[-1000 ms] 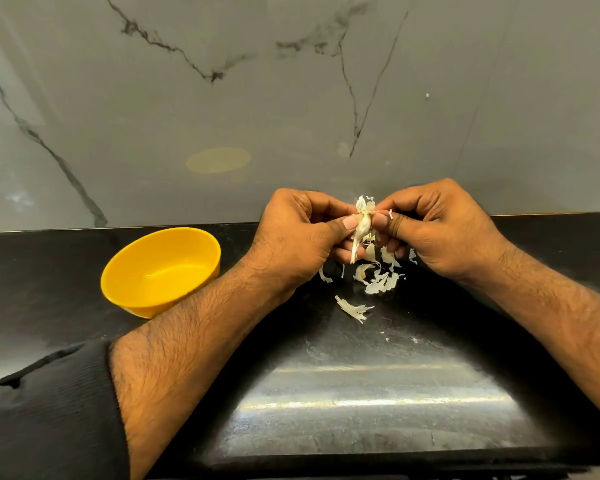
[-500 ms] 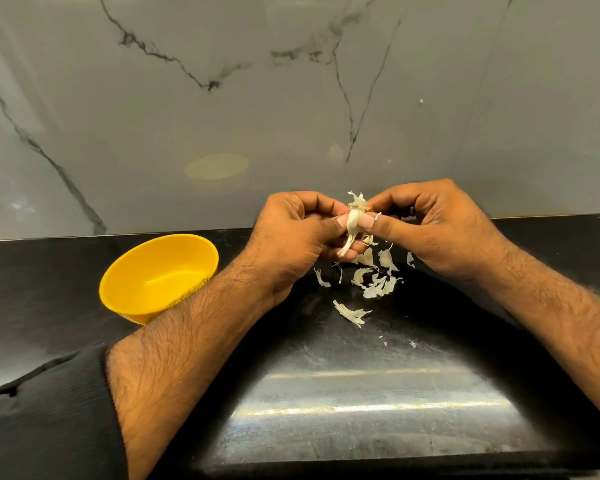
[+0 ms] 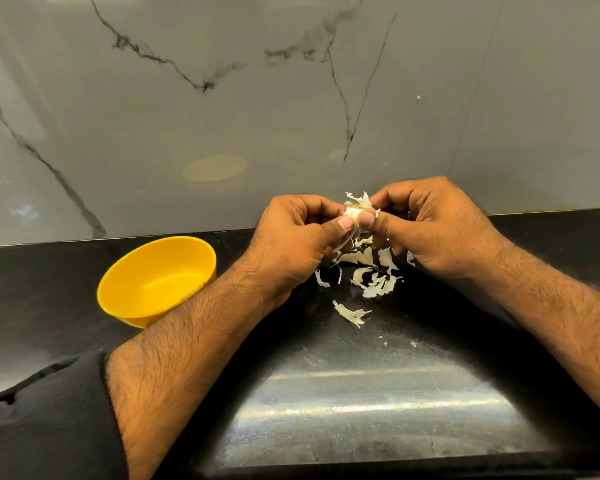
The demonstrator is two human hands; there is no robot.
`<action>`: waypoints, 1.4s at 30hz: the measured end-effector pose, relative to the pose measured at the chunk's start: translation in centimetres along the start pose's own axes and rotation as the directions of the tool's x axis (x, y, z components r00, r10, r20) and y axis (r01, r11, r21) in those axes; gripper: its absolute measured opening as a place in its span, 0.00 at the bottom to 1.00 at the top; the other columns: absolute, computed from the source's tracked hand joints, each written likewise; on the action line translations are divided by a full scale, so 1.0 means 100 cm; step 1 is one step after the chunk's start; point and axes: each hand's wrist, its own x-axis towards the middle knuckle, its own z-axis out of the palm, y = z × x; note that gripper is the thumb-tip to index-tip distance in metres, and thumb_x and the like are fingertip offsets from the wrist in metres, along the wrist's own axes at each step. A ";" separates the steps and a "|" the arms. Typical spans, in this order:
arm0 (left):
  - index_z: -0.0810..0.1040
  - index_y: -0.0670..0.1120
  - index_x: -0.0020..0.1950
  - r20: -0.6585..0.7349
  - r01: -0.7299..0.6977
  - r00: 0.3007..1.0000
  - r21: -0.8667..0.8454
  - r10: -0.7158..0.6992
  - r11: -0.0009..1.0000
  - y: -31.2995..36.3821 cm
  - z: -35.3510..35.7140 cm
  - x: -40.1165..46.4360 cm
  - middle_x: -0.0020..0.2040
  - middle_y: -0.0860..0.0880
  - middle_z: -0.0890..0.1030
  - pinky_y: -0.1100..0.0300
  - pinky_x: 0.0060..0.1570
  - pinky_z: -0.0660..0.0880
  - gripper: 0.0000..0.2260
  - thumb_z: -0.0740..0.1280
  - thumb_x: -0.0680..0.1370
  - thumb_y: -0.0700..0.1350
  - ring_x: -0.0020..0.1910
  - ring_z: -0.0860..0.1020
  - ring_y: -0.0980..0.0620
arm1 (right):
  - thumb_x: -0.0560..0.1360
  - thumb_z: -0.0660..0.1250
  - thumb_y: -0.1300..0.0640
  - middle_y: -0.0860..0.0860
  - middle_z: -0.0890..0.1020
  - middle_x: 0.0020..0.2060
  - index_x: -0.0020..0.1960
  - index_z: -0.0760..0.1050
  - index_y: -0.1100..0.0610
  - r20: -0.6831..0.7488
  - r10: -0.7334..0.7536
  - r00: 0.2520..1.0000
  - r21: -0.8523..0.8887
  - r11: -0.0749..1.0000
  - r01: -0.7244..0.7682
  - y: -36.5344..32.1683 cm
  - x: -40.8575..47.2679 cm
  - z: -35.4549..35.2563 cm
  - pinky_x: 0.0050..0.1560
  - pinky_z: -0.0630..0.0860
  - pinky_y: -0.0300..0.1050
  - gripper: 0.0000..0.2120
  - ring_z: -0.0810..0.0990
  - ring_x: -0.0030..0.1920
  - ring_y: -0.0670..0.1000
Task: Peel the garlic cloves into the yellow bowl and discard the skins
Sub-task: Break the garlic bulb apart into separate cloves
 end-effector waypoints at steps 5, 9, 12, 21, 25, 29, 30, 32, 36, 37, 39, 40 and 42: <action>0.86 0.39 0.53 -0.010 -0.053 0.999 0.032 0.053 0.998 -0.004 0.005 -0.002 0.43 0.43 0.88 0.55 0.42 0.82 0.05 0.75 0.79 0.40 0.38 0.86 0.50 | 0.78 0.73 0.51 0.48 0.88 0.41 0.53 0.87 0.50 0.022 0.005 1.000 0.020 1.000 -0.006 0.006 0.002 0.001 0.44 0.85 0.47 0.06 0.87 0.41 0.50; 0.86 0.39 0.55 0.007 -0.081 0.997 0.033 0.080 0.996 -0.006 0.007 -0.005 0.45 0.42 0.89 0.52 0.47 0.85 0.05 0.74 0.80 0.38 0.44 0.88 0.44 | 0.78 0.75 0.60 0.52 0.88 0.39 0.52 0.88 0.52 -0.037 0.038 0.999 0.099 0.994 -0.034 0.009 0.002 -0.001 0.44 0.85 0.50 0.06 0.87 0.41 0.57; 0.86 0.38 0.55 0.016 -0.067 0.998 0.011 0.067 0.998 -0.002 0.006 -0.007 0.45 0.41 0.88 0.51 0.48 0.86 0.05 0.74 0.80 0.37 0.43 0.88 0.44 | 0.79 0.74 0.61 0.52 0.88 0.40 0.52 0.88 0.51 -0.034 0.048 0.998 0.107 0.993 -0.044 0.007 0.002 -0.001 0.43 0.84 0.49 0.07 0.87 0.41 0.56; 0.85 0.42 0.52 -0.036 -0.075 0.996 0.110 0.080 0.991 0.002 0.004 -0.002 0.45 0.44 0.88 0.48 0.46 0.86 0.03 0.74 0.81 0.41 0.42 0.87 0.48 | 0.80 0.72 0.48 0.42 0.87 0.42 0.54 0.86 0.45 -0.046 -0.048 0.998 -0.159 0.986 0.041 0.000 0.001 -0.004 0.50 0.85 0.53 0.05 0.85 0.44 0.46; 0.85 0.42 0.53 -0.039 -0.063 0.997 0.093 0.067 0.994 0.000 0.001 0.001 0.47 0.42 0.87 0.49 0.45 0.85 0.03 0.72 0.82 0.41 0.44 0.87 0.46 | 0.80 0.72 0.52 0.47 0.87 0.40 0.52 0.85 0.48 -0.066 -0.016 0.998 -0.042 0.999 0.013 0.005 0.002 -0.007 0.40 0.80 0.42 0.03 0.83 0.37 0.42; 0.82 0.38 0.56 -0.018 -0.029 0.999 -0.002 0.029 1.000 0.001 -0.003 0.000 0.49 0.38 0.87 0.54 0.42 0.84 0.04 0.70 0.83 0.37 0.45 0.87 0.46 | 0.80 0.71 0.66 0.52 0.88 0.45 0.55 0.85 0.54 -0.017 0.035 0.999 0.159 0.987 -0.032 0.008 0.003 -0.008 0.42 0.85 0.48 0.09 0.87 0.44 0.52; 0.82 0.38 0.57 -0.010 -0.025 1.000 -0.013 0.025 1.000 0.002 -0.003 0.000 0.49 0.39 0.87 0.53 0.43 0.85 0.05 0.70 0.83 0.37 0.45 0.87 0.46 | 0.79 0.72 0.67 0.51 0.88 0.46 0.56 0.84 0.54 0.000 0.027 1.000 0.160 0.987 -0.027 0.007 0.004 -0.008 0.47 0.86 0.49 0.10 0.88 0.46 0.53; 0.82 0.38 0.57 0.004 -0.023 1.000 -0.030 0.023 0.999 0.003 -0.002 -0.001 0.50 0.39 0.87 0.51 0.46 0.85 0.05 0.69 0.83 0.37 0.45 0.88 0.47 | 0.76 0.75 0.66 0.48 0.89 0.48 0.56 0.84 0.53 0.024 0.024 0.999 0.108 0.994 -0.026 0.008 0.004 -0.009 0.54 0.85 0.50 0.12 0.88 0.50 0.50; 0.82 0.40 0.57 0.036 -0.015 0.999 -0.019 0.016 1.000 0.003 0.000 -0.003 0.49 0.40 0.87 0.51 0.48 0.86 0.04 0.69 0.83 0.36 0.45 0.88 0.47 | 0.74 0.79 0.52 0.44 0.88 0.46 0.52 0.86 0.48 0.008 0.043 0.999 0.037 0.998 -0.043 0.006 0.002 -0.010 0.55 0.82 0.49 0.08 0.86 0.48 0.43; 0.82 0.40 0.56 0.041 -0.021 0.999 -0.009 0.021 1.000 0.004 0.000 -0.003 0.49 0.40 0.87 0.53 0.47 0.86 0.04 0.69 0.83 0.36 0.45 0.88 0.47 | 0.73 0.78 0.47 0.44 0.88 0.45 0.52 0.86 0.47 -0.016 0.036 0.999 0.029 0.999 -0.036 0.005 0.002 -0.010 0.53 0.81 0.46 0.09 0.86 0.45 0.42; 0.82 0.40 0.55 0.056 -0.040 0.998 0.002 0.040 0.999 0.004 0.002 -0.004 0.49 0.40 0.88 0.54 0.47 0.86 0.03 0.70 0.82 0.37 0.46 0.88 0.44 | 0.71 0.77 0.44 0.44 0.88 0.43 0.51 0.86 0.47 -0.031 0.023 0.999 0.013 1.000 -0.023 0.003 0.001 -0.007 0.48 0.81 0.43 0.11 0.86 0.42 0.42; 0.82 0.40 0.55 0.064 -0.048 0.997 -0.001 0.048 0.999 0.004 0.002 -0.005 0.48 0.40 0.88 0.53 0.47 0.86 0.05 0.72 0.81 0.39 0.47 0.88 0.43 | 0.72 0.78 0.45 0.44 0.88 0.42 0.51 0.86 0.47 -0.031 0.022 0.999 0.007 1.000 -0.022 0.002 0.001 -0.005 0.48 0.82 0.45 0.10 0.86 0.42 0.43; 0.83 0.40 0.55 0.063 -0.064 0.996 0.012 0.063 0.998 0.003 0.004 -0.005 0.48 0.40 0.88 0.53 0.46 0.85 0.12 0.76 0.75 0.45 0.46 0.88 0.42 | 0.74 0.77 0.46 0.44 0.88 0.41 0.51 0.87 0.47 -0.048 0.020 0.999 -0.012 1.000 -0.021 0.003 0.001 -0.003 0.50 0.85 0.52 0.07 0.87 0.43 0.46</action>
